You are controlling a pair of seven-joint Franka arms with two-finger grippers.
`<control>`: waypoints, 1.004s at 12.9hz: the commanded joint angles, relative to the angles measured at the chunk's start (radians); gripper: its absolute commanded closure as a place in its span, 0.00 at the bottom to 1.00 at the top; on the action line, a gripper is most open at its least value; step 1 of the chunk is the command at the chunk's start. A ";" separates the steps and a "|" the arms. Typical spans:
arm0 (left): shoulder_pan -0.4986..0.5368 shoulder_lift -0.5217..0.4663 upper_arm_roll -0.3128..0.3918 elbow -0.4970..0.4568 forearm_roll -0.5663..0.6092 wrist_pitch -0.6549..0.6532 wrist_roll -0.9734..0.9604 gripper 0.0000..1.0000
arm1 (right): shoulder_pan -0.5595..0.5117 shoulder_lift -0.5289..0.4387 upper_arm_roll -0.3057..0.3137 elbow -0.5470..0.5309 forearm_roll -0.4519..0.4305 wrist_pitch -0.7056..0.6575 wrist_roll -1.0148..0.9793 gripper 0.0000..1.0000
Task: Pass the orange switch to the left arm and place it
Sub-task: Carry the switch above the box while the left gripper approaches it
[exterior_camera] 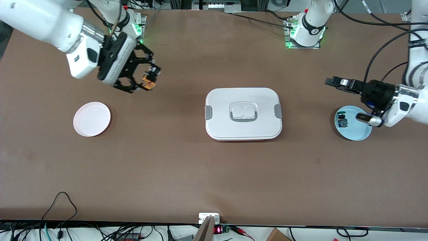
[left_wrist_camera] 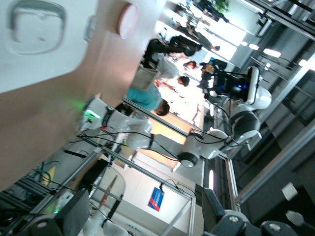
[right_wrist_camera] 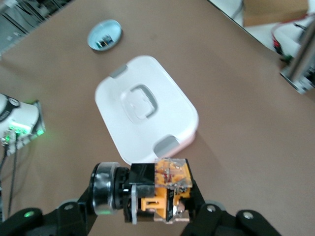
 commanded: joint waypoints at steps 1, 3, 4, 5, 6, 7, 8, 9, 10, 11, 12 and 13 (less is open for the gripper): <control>-0.027 -0.025 -0.087 -0.050 -0.105 0.121 -0.001 0.00 | 0.018 0.039 0.016 0.002 0.135 0.083 -0.118 0.92; -0.027 -0.031 -0.194 -0.050 -0.158 0.282 0.007 0.00 | 0.032 0.072 0.016 0.000 0.222 0.134 -0.238 0.92; -0.027 -0.031 -0.262 -0.050 -0.219 0.384 0.009 0.00 | 0.037 0.093 0.016 -0.001 0.314 0.147 -0.348 0.92; -0.028 -0.031 -0.306 -0.050 -0.248 0.448 0.009 0.00 | 0.038 0.104 0.015 -0.001 0.385 0.154 -0.437 0.92; -0.030 -0.030 -0.349 -0.050 -0.254 0.524 0.009 0.00 | 0.037 0.112 0.015 -0.007 0.454 0.160 -0.518 0.92; -0.036 -0.025 -0.388 -0.050 -0.270 0.593 0.009 0.00 | 0.037 0.116 0.015 -0.013 0.530 0.161 -0.587 0.92; -0.057 -0.022 -0.420 -0.048 -0.299 0.676 0.010 0.00 | 0.038 0.124 0.015 -0.016 0.596 0.163 -0.640 0.92; -0.108 -0.022 -0.428 -0.047 -0.326 0.763 0.034 0.00 | 0.040 0.131 0.015 -0.016 0.665 0.167 -0.704 0.92; -0.154 -0.020 -0.428 -0.047 -0.363 0.828 0.057 0.00 | 0.054 0.139 0.015 -0.023 0.730 0.180 -0.764 0.92; -0.200 -0.020 -0.428 -0.044 -0.421 0.892 0.059 0.00 | 0.058 0.144 0.015 -0.029 0.796 0.181 -0.815 0.92; -0.243 -0.020 -0.428 -0.035 -0.464 0.952 0.061 0.00 | 0.060 0.151 0.015 -0.044 0.868 0.181 -0.868 0.92; -0.281 -0.022 -0.428 -0.028 -0.494 1.021 0.061 0.00 | 0.061 0.152 0.015 -0.055 0.932 0.181 -0.907 0.92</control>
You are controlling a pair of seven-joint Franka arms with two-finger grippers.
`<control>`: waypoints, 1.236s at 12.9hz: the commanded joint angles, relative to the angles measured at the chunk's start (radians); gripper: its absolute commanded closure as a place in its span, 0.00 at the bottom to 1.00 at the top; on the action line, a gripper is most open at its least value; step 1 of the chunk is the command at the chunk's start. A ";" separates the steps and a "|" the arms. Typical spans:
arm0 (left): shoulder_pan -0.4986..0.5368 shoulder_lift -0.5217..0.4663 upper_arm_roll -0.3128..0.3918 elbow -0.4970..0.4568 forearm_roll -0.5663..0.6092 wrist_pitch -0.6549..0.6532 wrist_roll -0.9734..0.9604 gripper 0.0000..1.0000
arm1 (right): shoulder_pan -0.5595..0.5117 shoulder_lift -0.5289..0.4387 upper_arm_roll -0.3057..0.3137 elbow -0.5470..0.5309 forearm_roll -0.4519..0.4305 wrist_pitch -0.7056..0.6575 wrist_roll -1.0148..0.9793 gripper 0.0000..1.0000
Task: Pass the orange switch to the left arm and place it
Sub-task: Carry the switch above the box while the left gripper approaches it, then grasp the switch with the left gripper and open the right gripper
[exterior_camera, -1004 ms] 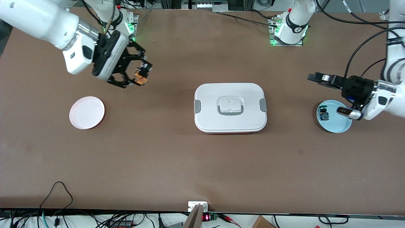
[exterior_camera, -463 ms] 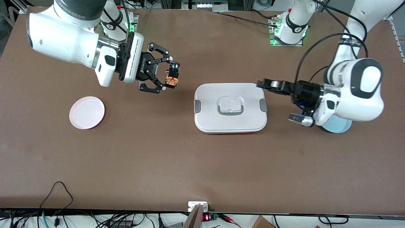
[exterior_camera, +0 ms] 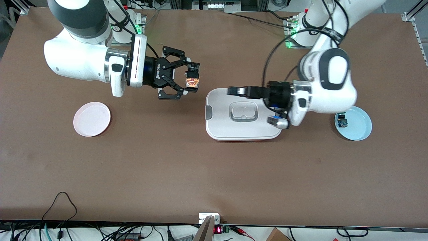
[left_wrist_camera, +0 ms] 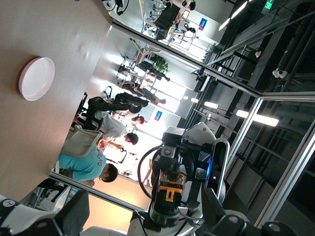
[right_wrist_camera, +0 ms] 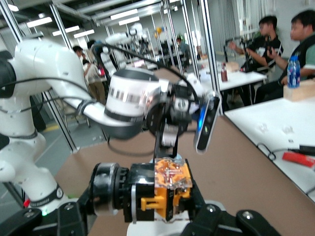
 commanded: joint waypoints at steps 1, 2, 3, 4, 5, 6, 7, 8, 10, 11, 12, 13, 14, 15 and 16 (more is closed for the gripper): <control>-0.074 -0.020 0.004 -0.001 -0.086 0.124 0.023 0.00 | 0.012 0.004 -0.001 -0.026 0.135 0.016 -0.097 0.92; -0.071 -0.025 0.004 -0.002 -0.090 0.123 0.013 0.00 | 0.016 0.006 -0.001 -0.026 0.135 0.016 -0.097 0.92; -0.060 -0.031 0.004 -0.002 -0.090 0.114 0.007 0.00 | 0.016 0.006 -0.001 -0.026 0.135 0.016 -0.097 0.92; -0.043 -0.045 0.004 -0.005 -0.089 0.111 -0.006 0.00 | 0.018 0.007 -0.001 -0.026 0.135 0.016 -0.097 0.92; -0.043 -0.051 0.003 -0.007 -0.089 0.102 -0.015 0.00 | 0.021 0.006 -0.001 -0.026 0.135 0.016 -0.097 0.92; -0.046 -0.060 0.003 -0.007 -0.089 0.098 -0.021 0.00 | 0.021 0.007 -0.001 -0.028 0.134 0.016 -0.097 0.92; -0.052 -0.063 0.000 -0.010 -0.089 0.098 -0.023 0.00 | 0.024 0.007 -0.001 -0.028 0.135 0.017 -0.097 0.92; -0.055 -0.069 -0.003 -0.015 -0.087 0.098 -0.023 0.00 | 0.032 0.007 -0.001 -0.028 0.135 0.019 -0.097 0.92; -0.055 -0.079 -0.016 -0.019 -0.083 0.100 -0.010 0.00 | 0.032 0.007 -0.001 -0.028 0.135 0.025 -0.097 0.92; -0.055 -0.079 -0.017 -0.019 -0.080 0.100 -0.009 0.00 | 0.032 0.007 -0.001 -0.028 0.134 0.025 -0.097 0.92; -0.062 -0.079 -0.019 -0.019 -0.080 0.101 -0.009 0.07 | 0.032 0.009 -0.001 -0.029 0.134 0.025 -0.097 0.92; -0.065 -0.079 -0.019 -0.019 -0.080 0.101 -0.009 0.19 | 0.035 0.013 -0.001 -0.032 0.134 0.023 -0.097 0.92; -0.065 -0.079 -0.019 -0.021 -0.080 0.101 -0.007 0.34 | 0.035 0.014 -0.001 -0.034 0.134 0.025 -0.097 0.92; -0.065 -0.082 -0.019 -0.022 -0.078 0.101 -0.007 0.38 | 0.038 0.014 -0.001 -0.034 0.135 0.025 -0.097 0.92; -0.066 -0.082 -0.019 -0.024 -0.078 0.100 -0.007 0.45 | 0.038 0.014 -0.001 -0.034 0.135 0.025 -0.097 0.92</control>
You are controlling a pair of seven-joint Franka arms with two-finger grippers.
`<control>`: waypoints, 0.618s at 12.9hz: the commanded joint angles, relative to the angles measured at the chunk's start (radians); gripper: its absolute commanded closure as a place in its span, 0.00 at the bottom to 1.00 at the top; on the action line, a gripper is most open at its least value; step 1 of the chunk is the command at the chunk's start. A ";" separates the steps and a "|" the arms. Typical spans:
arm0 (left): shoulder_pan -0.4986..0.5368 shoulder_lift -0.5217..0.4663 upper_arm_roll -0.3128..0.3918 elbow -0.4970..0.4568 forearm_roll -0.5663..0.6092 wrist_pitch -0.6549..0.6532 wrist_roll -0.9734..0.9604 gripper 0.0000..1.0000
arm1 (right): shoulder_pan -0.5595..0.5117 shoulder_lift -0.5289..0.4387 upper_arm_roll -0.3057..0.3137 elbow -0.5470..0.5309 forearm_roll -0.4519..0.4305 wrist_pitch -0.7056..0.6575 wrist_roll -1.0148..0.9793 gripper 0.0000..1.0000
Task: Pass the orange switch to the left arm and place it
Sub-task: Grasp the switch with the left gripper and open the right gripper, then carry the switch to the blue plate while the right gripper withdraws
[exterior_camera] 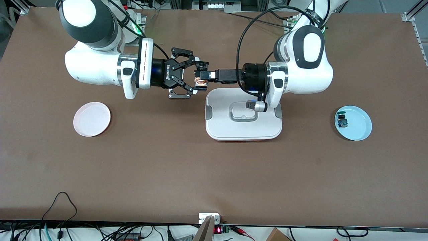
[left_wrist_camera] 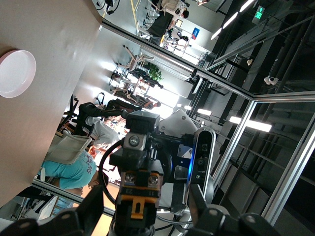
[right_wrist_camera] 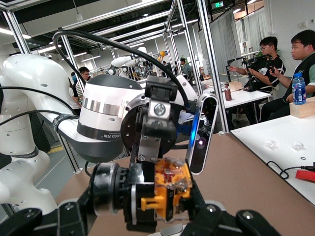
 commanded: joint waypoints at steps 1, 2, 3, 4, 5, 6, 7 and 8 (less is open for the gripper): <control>-0.001 -0.028 0.000 -0.025 -0.007 -0.002 0.004 0.55 | 0.009 -0.001 -0.001 -0.002 0.030 0.011 -0.024 0.92; -0.001 -0.028 0.000 -0.025 -0.007 -0.004 0.006 0.71 | 0.009 -0.001 -0.001 -0.002 0.030 0.011 -0.024 0.92; 0.000 -0.025 0.000 -0.026 -0.006 -0.005 0.015 0.82 | 0.009 -0.001 -0.001 -0.002 0.030 0.011 -0.024 0.92; 0.005 -0.025 0.000 -0.032 -0.006 -0.008 0.021 0.90 | 0.009 -0.001 -0.002 -0.002 0.030 0.011 -0.024 0.92; 0.006 -0.025 0.000 -0.035 -0.006 -0.014 0.021 1.00 | 0.009 -0.001 -0.001 -0.002 0.028 0.011 -0.024 0.92; 0.009 -0.025 0.000 -0.035 -0.006 -0.025 0.021 1.00 | 0.009 -0.001 -0.002 -0.002 0.028 0.011 -0.024 0.92; 0.011 -0.024 0.000 -0.035 -0.006 -0.028 0.021 1.00 | 0.009 -0.001 -0.002 -0.002 0.028 0.011 -0.024 0.91; 0.011 -0.025 0.000 -0.035 -0.006 -0.028 0.024 1.00 | 0.009 -0.001 -0.002 -0.003 0.028 0.008 -0.013 0.77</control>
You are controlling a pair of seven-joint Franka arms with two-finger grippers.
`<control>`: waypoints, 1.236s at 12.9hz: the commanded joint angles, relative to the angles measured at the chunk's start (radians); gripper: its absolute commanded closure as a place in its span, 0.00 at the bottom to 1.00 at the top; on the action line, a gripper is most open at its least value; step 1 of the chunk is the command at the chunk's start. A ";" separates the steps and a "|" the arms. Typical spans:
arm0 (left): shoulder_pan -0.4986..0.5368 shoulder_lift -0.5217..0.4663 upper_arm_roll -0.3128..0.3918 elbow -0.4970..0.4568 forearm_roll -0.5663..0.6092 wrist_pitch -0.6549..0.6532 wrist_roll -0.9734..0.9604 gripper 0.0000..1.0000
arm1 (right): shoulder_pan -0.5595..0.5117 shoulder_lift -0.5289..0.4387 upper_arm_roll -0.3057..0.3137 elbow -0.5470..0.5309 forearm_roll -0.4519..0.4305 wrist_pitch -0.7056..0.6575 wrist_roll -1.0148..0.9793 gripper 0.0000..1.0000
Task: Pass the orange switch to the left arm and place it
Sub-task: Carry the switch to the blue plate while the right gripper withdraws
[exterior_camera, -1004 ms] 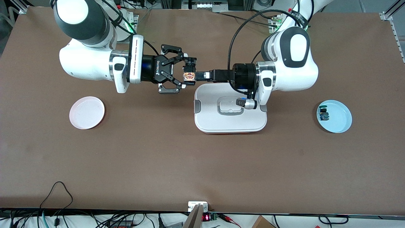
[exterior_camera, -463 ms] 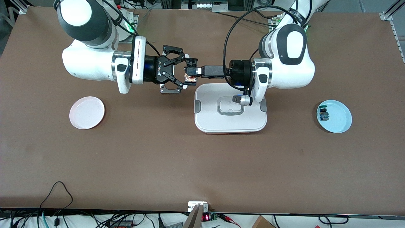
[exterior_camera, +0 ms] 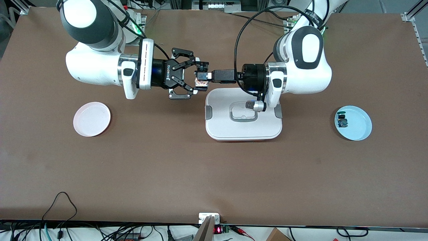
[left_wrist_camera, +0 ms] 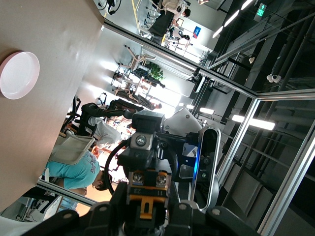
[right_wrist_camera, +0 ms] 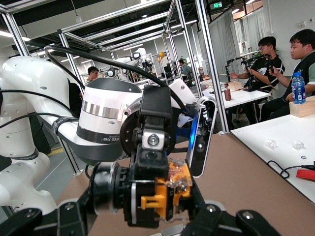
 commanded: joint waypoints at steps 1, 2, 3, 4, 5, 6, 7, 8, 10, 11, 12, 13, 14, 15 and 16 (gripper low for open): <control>0.015 -0.025 -0.002 -0.024 -0.009 -0.025 0.002 1.00 | 0.008 -0.001 -0.001 -0.003 0.022 0.006 -0.003 0.12; 0.018 -0.024 -0.002 -0.022 -0.009 -0.036 -0.001 1.00 | 0.007 -0.005 -0.001 -0.006 0.024 -0.003 0.019 0.00; 0.018 -0.023 0.000 -0.022 -0.009 -0.038 -0.001 1.00 | 0.007 -0.008 -0.001 -0.008 0.022 0.000 0.038 0.00; 0.019 -0.023 0.001 -0.022 -0.009 -0.039 -0.001 1.00 | 0.007 -0.008 -0.001 -0.008 0.024 0.000 0.041 0.00; 0.027 -0.023 0.001 -0.022 -0.009 -0.041 -0.001 1.00 | 0.007 -0.010 -0.001 -0.008 0.022 0.000 0.041 0.00; 0.036 -0.022 0.001 -0.022 -0.009 -0.061 -0.001 1.00 | 0.007 -0.008 -0.001 -0.008 0.022 -0.001 0.043 0.00; 0.053 -0.019 0.004 -0.024 -0.009 -0.093 -0.001 1.00 | 0.005 -0.010 -0.001 -0.008 0.022 -0.003 0.043 0.00; 0.079 -0.016 0.004 -0.025 -0.009 -0.126 -0.001 1.00 | 0.005 -0.010 -0.001 -0.008 0.022 -0.004 0.043 0.00; 0.140 -0.017 0.004 -0.047 0.027 -0.165 -0.002 1.00 | 0.000 -0.010 -0.001 -0.009 0.022 -0.004 0.043 0.00; 0.176 -0.017 0.003 -0.047 0.090 -0.192 -0.004 1.00 | -0.009 -0.011 -0.007 -0.011 0.022 -0.004 0.044 0.00; 0.223 -0.016 0.003 -0.045 0.177 -0.256 -0.007 1.00 | -0.036 -0.013 -0.010 -0.012 0.021 -0.023 0.044 0.00; 0.266 -0.016 0.004 -0.045 0.249 -0.312 -0.007 1.00 | -0.071 -0.013 -0.010 -0.020 0.021 -0.067 0.044 0.00; 0.312 -0.017 0.004 -0.045 0.320 -0.365 -0.008 1.00 | -0.105 -0.011 -0.021 -0.029 0.013 -0.107 0.043 0.00; 0.353 -0.017 0.006 -0.044 0.398 -0.419 -0.009 1.00 | -0.115 -0.011 -0.061 -0.043 0.007 -0.148 0.041 0.00; 0.396 -0.016 0.004 -0.038 0.487 -0.470 -0.009 1.00 | -0.115 -0.011 -0.117 -0.054 0.005 -0.205 0.040 0.00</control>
